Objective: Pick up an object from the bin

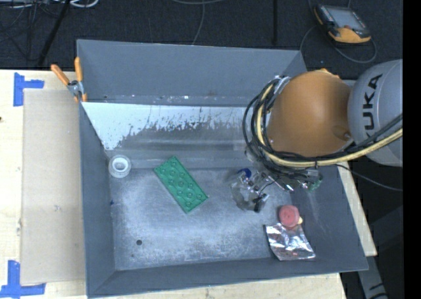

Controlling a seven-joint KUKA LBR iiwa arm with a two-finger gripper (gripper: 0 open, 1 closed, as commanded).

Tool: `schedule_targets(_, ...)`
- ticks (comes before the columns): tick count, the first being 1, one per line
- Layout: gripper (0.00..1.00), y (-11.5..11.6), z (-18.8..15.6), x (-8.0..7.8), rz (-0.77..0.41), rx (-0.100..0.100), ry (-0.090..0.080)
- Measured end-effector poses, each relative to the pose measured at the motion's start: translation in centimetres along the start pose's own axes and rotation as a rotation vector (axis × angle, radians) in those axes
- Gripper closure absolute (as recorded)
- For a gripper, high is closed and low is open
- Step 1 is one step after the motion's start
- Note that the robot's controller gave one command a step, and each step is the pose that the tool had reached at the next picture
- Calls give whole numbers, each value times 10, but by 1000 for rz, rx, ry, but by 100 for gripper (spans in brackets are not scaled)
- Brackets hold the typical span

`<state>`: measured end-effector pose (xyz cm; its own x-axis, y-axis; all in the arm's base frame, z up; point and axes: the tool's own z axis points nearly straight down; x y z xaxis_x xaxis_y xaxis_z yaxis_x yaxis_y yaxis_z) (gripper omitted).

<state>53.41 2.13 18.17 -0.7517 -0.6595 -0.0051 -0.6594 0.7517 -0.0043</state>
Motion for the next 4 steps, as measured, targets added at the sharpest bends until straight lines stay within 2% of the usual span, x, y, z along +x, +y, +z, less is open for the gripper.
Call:
schedule_targets(1, 0, 1, 5, 0, 0, -5, 5)
schedule_targets(2, 0, -60, 29, 80, -196, -7, 9)
schedule_targets(3, 0, -73, 114, 90, -463, -11, 8)
schedule_targets(4, 0, -67, 111, 113, -843, -11, 0)
